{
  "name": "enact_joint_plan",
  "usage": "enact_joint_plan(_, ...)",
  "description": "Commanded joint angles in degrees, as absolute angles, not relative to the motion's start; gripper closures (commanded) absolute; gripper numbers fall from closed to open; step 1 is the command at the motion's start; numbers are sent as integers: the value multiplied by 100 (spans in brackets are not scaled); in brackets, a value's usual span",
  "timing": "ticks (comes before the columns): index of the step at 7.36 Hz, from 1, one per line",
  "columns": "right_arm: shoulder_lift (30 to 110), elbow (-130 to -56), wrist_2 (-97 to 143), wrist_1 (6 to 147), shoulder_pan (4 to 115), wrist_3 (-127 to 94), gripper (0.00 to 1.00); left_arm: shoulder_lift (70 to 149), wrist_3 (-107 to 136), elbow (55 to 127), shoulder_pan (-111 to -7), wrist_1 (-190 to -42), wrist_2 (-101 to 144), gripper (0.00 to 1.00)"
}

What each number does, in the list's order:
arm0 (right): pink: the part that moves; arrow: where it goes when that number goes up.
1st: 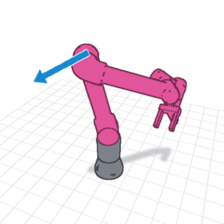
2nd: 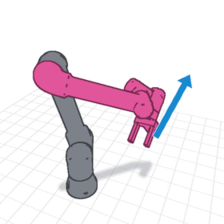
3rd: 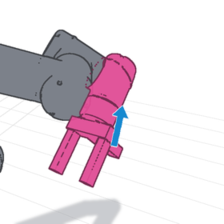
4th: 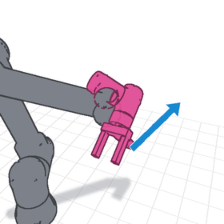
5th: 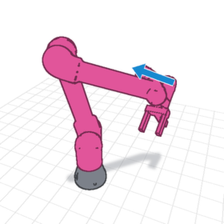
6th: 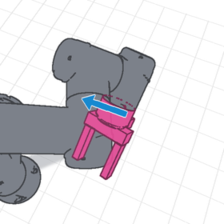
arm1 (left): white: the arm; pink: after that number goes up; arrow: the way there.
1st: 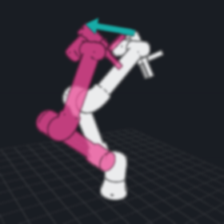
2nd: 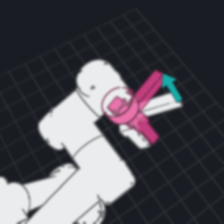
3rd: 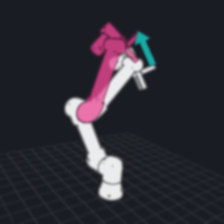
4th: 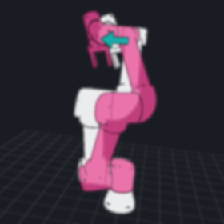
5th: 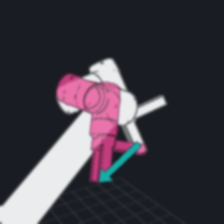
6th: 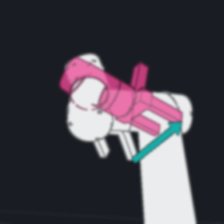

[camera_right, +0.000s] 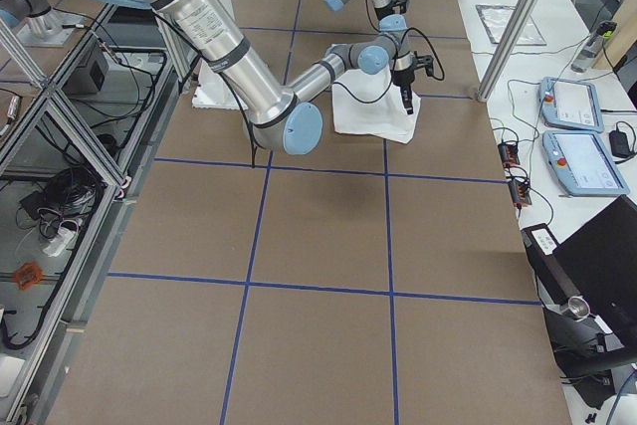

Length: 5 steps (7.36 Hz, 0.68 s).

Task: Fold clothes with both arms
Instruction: 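Release the hem near the collar and lower the left gripper beside the shirt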

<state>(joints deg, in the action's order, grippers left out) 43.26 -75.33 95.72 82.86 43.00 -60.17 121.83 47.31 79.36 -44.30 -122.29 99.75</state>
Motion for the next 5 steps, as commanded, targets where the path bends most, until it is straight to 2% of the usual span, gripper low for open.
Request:
enact_joint_plan(1, 4342, -7637, 9876, 8033, 4429, -5925, 0, 11807, 4580, 8495, -4439, -12515, 10037, 0)
enact_joint_plan(4, 5174, -8637, 10230, 8007, 4588, -5432, 0, 10534, 4909, 10032, -4255, -12551, 10538, 0)
enact_joint_plan(5, 5177, -8648, 10230, 8007, 4588, -5432, 0, 10225, 5461, 10237, -3836, -12742, 10468, 0)
